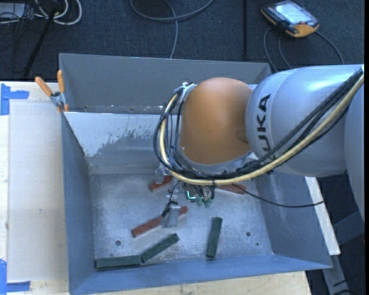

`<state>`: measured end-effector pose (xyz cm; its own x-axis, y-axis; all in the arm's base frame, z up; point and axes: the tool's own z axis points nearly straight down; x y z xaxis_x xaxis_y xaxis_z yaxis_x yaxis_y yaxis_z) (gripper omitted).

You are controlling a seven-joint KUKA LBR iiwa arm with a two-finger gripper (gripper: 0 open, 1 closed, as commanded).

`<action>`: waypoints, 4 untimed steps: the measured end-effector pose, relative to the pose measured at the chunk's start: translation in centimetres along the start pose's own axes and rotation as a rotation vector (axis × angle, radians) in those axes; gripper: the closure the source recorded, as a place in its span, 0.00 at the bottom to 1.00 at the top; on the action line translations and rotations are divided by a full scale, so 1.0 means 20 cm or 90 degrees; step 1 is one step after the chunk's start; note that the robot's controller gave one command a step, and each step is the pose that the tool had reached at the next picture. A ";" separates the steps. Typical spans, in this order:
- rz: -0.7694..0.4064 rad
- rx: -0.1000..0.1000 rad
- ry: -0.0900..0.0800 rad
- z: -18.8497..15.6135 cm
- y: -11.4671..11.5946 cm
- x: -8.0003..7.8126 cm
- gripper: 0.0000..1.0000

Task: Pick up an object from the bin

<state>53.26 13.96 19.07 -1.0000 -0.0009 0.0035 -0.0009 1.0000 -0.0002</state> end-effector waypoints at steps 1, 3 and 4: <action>0.002 0.000 -0.001 0.00 0.00 0.00 1.00; 0.001 -0.001 -0.007 0.02 0.01 0.01 1.00; -0.139 0.001 0.002 0.28 -0.06 0.25 0.00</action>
Offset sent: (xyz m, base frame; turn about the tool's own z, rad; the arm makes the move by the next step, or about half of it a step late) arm 0.0000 0.0000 0.0000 0.0000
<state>48.17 12.74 13.47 -0.9759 -0.2180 0.0073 -0.2180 0.9759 -0.0008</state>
